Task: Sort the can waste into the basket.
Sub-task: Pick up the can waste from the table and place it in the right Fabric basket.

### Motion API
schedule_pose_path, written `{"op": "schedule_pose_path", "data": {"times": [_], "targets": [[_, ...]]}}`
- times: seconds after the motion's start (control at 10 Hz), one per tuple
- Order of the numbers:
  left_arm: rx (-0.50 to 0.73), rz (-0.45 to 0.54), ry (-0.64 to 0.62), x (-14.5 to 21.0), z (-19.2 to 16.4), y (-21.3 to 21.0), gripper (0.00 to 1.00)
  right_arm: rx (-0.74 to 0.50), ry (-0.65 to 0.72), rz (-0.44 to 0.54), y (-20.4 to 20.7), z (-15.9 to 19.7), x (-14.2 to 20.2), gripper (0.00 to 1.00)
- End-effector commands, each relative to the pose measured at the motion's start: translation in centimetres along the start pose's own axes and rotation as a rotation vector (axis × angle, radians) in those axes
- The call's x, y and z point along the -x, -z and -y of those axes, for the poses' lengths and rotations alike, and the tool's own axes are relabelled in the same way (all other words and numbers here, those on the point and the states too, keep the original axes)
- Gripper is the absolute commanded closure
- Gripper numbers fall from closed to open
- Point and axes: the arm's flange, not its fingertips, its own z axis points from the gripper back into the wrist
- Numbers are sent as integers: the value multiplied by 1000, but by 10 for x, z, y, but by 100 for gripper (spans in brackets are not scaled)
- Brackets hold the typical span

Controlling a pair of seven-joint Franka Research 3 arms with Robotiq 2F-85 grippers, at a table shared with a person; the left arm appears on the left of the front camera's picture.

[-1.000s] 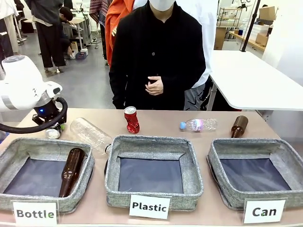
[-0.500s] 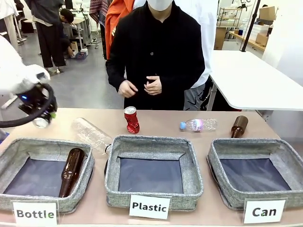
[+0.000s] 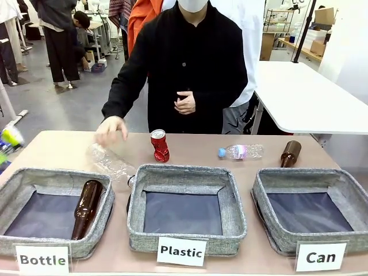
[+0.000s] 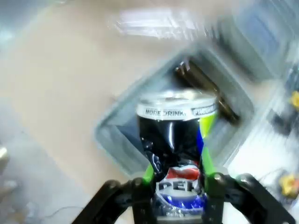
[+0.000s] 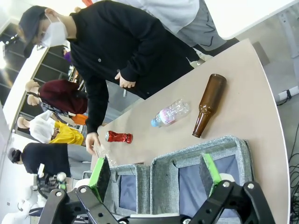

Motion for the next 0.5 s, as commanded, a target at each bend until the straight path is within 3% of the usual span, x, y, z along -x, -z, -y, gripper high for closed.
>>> {"op": "schedule_pose_path", "data": {"times": [0.0,0.1,0.2,0.4], "targets": [[106,-16,347,29,-10,-16,100,-26,-23,13,0,0,-4,0],[168,41,381,37,-16,-25,100,-26,-23,13,0,0,-4,0],[57,-22,156,25,5,-7,100,-26,-23,13,0,0,-4,0],[57,-22,156,25,5,-7,100,-26,-23,13,0,0,-4,0]]}}
